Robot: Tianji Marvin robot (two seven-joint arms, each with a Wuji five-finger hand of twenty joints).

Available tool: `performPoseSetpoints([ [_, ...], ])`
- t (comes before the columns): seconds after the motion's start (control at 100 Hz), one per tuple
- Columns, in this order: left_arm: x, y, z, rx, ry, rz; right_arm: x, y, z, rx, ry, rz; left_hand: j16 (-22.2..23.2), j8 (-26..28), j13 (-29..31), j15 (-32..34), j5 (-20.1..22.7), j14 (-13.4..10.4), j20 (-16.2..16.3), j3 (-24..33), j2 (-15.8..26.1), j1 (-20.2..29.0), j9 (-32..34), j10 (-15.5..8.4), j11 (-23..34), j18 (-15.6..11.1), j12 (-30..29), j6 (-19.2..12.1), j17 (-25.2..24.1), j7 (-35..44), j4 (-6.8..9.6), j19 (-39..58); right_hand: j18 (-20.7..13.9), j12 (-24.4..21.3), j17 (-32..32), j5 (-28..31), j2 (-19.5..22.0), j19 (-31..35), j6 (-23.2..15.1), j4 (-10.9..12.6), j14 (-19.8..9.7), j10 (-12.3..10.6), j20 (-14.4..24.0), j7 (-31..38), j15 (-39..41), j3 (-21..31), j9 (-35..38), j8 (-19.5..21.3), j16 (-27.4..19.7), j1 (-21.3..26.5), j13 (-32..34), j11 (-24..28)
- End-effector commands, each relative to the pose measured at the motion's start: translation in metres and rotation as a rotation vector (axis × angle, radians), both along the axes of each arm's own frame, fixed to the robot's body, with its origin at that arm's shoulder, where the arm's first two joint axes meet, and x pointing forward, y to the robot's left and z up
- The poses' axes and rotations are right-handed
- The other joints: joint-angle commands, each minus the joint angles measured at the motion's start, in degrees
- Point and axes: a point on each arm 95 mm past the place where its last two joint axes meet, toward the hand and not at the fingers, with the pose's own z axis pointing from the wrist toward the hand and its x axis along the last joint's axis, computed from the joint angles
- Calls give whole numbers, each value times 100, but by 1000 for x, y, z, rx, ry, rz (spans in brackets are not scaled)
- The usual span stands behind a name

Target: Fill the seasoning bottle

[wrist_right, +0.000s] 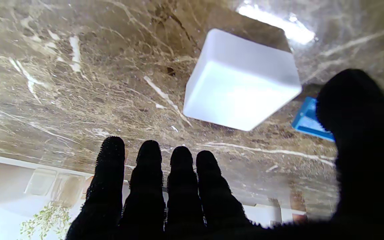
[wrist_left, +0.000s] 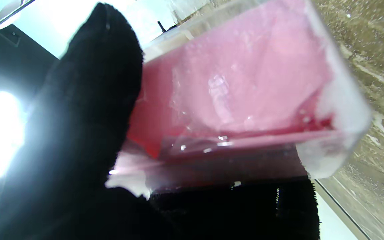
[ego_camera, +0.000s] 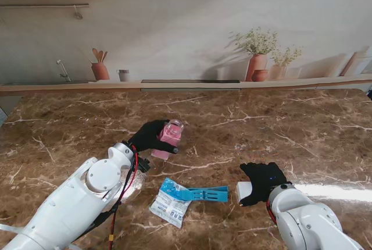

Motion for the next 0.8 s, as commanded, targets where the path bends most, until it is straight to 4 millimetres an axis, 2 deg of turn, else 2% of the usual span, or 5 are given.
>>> performPoseSetpoints([
  [0.0,0,-2,4,-2,-15,-6,-4,-2,-11,-18,52,1,690,-256,964,1311,1093,-299,75,1323,2699,1479,353,-100,303,-231,311,-896,156,623,-21,574,-37,218,68,-154,21,6,155,-27,-52,82,168,106,160,-143,-79,183,5,-132,64,198],
  [0.12,-1,-2,5,-1,-20,-7,-3,-1,-17,-60,71,13,987,-1109,891,1430,1146,-127,109,1282,2692,1549,342,-78,363,-239,629,-605,60,-117,-20,539,-65,659,229,-50,35,171,150,-80,-136,32,288,278,412,-221,-19,413,298,-56,319,571],
  [0.21,-1,-3,4,-3,-20,-6,-2,-1,-21,-81,79,16,1011,-1151,913,1427,1206,-302,120,1271,2684,1534,349,-101,368,-253,689,-649,50,-169,-30,540,-62,1063,368,58,43,376,97,-100,-184,-32,425,527,619,-300,67,685,544,41,519,914],
  [0.47,-4,-3,1,-14,-18,-4,3,-1,-30,-90,8,20,1077,-1073,843,1426,1274,-116,148,1326,2645,1500,387,-109,386,-263,836,-702,1,-38,-56,530,-31,2267,974,764,11,1223,-723,-153,-431,-664,818,1504,1912,-545,811,1994,1545,496,1302,2259],
  [0.79,-6,-2,1,-13,-28,2,11,-2,-38,-38,-110,37,1151,-914,832,1507,1280,-154,180,1320,2665,1491,383,-138,409,-281,992,-777,-33,226,-80,516,21,2454,2296,2905,-372,2720,-1826,-241,-590,-1155,927,2391,2773,-628,3258,2404,1972,1613,3245,2598],
])
